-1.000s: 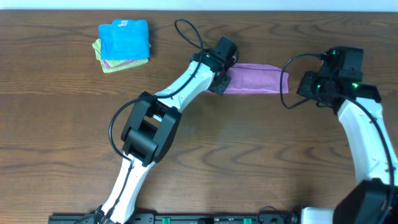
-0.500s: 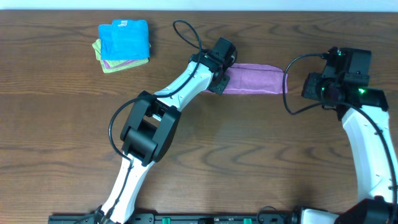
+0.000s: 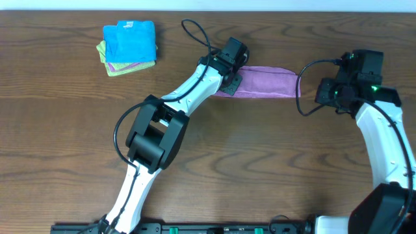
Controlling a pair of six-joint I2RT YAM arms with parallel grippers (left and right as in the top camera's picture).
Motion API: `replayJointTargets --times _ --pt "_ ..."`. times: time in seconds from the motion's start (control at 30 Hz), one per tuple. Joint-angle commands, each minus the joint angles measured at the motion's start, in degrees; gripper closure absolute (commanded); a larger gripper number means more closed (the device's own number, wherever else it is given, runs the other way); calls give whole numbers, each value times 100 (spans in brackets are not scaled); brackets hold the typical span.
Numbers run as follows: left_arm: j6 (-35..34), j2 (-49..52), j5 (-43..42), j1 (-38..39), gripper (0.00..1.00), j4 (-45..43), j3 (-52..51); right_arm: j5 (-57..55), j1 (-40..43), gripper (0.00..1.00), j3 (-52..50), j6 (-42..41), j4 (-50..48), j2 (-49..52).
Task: Fold the cloth
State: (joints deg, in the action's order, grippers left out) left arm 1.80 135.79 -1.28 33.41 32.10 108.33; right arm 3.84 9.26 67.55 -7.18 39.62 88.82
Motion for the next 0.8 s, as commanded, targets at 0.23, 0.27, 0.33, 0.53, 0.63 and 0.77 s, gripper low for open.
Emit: replayJointTargets --times 0.23,0.27,0.33,0.53,0.63,0.77 --pt "81 247 28 -87 94 -280 -50 -28 63 99 101 37 -55 149" --pt "83 271 28 -90 94 -273 -50 -7 79 99 101 39 -79 208" --pt "81 354 28 -87 95 -258 -50 155 109 99 101 39 -105 348" --pt "76 608 17 -90 94 -229 -50 332 170 99 101 42 -267 706" --pt "35 634 7 -87 94 -192 -50 728 234 99 101 42 -509 999" --pt "35 629 -28 -87 94 -177 -50 1668 396 97 101 -221 -957 1451"
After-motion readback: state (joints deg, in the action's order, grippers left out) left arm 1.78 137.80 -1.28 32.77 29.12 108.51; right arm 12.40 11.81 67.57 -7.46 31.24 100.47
